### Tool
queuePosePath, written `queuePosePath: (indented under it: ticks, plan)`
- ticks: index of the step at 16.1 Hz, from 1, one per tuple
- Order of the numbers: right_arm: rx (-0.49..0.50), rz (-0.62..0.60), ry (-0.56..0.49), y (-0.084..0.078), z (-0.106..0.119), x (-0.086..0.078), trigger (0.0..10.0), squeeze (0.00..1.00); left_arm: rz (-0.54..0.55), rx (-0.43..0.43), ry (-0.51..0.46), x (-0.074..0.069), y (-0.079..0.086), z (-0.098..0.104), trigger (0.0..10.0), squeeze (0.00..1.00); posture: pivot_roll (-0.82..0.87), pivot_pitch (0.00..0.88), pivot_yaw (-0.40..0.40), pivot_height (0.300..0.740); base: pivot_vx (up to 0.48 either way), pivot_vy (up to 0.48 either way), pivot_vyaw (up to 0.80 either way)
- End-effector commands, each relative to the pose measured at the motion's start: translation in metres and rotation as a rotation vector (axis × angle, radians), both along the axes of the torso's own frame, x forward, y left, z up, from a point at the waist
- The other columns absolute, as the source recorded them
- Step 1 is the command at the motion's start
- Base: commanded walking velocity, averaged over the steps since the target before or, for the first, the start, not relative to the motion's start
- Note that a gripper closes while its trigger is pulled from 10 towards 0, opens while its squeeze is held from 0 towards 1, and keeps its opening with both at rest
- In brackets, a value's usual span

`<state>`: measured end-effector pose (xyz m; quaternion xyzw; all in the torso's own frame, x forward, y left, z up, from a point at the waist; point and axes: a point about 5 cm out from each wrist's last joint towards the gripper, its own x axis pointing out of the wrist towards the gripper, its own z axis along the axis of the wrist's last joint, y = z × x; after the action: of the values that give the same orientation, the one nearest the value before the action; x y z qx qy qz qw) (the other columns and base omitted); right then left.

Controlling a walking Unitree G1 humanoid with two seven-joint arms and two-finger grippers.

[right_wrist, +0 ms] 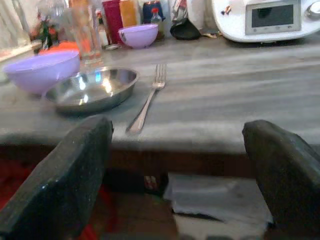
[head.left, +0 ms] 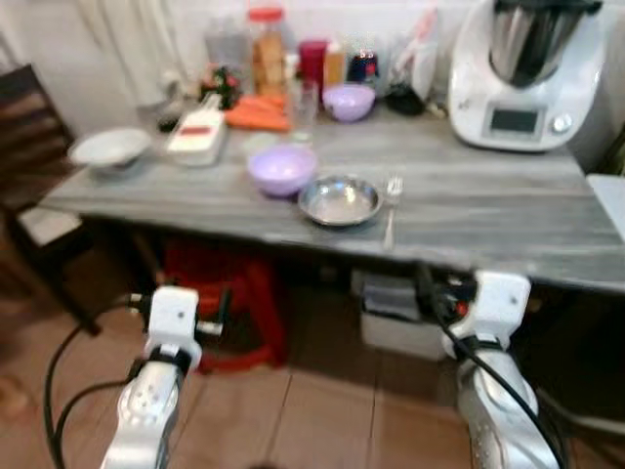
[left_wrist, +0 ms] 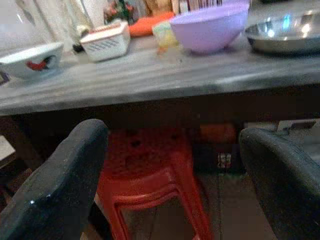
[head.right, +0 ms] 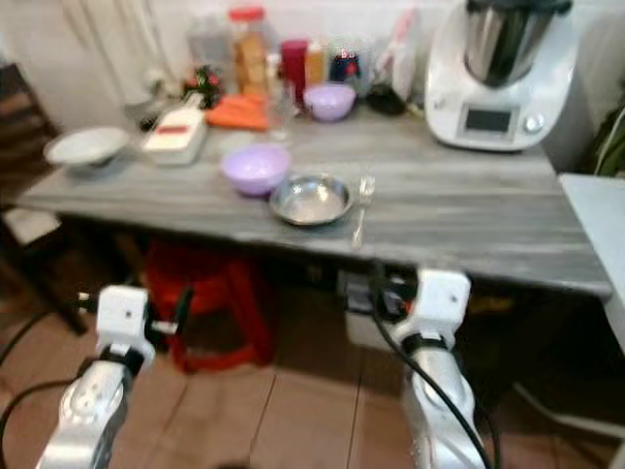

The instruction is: Setting the table

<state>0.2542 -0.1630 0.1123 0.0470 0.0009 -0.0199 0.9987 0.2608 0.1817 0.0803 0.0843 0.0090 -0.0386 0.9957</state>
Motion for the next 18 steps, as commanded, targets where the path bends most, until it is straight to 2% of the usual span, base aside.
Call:
queuePosePath:
  ticks: [1,8,9,11,15,18]
  plan:
    - [0.012,0.002,-0.008,0.0024,0.0021,0.0016,10.0,0.00,0.008,0.012,-0.014,0.0013,0.0020,0.0035,10.0,0.00,0.03,0.000,0.034,0.740,-0.300,0.000,0.00]
    - [0.017,-0.004,-0.007,0.0017,0.0012,0.0021,10.0,0.00,0.003,0.014,-0.015,0.0019,0.0015,0.0032,10.0,0.00,0.03,0.000,0.036,0.740,-0.315,0.000,0.00]
    - [0.018,-0.003,-0.007,0.0021,0.0012,0.0017,10.0,0.00,-0.006,0.011,-0.024,0.0022,0.0008,0.0045,10.0,0.00,0.03,0.000,0.036,0.740,0.000,0.000,0.00]
    - [0.018,-0.002,-0.009,0.0025,0.0015,0.0025,10.0,0.00,-0.101,-0.020,-0.048,0.0016,-0.0045,0.0095,10.0,0.00,0.03,0.000,0.036,0.740,0.000,0.000,0.00]
    - [0.019,0.002,-0.009,0.0029,0.0016,0.0024,10.0,0.00,-0.111,0.003,-0.046,0.0016,-0.0052,0.0106,10.0,0.00,0.03,0.000,0.035,0.740,0.000,0.000,0.00]
    - [0.020,0.006,-0.008,0.0034,0.0011,0.0023,10.0,0.00,-0.124,-0.004,-0.044,0.0005,-0.0063,0.0104,10.0,0.00,0.03,0.000,0.034,0.740,0.000,-0.253,0.00]
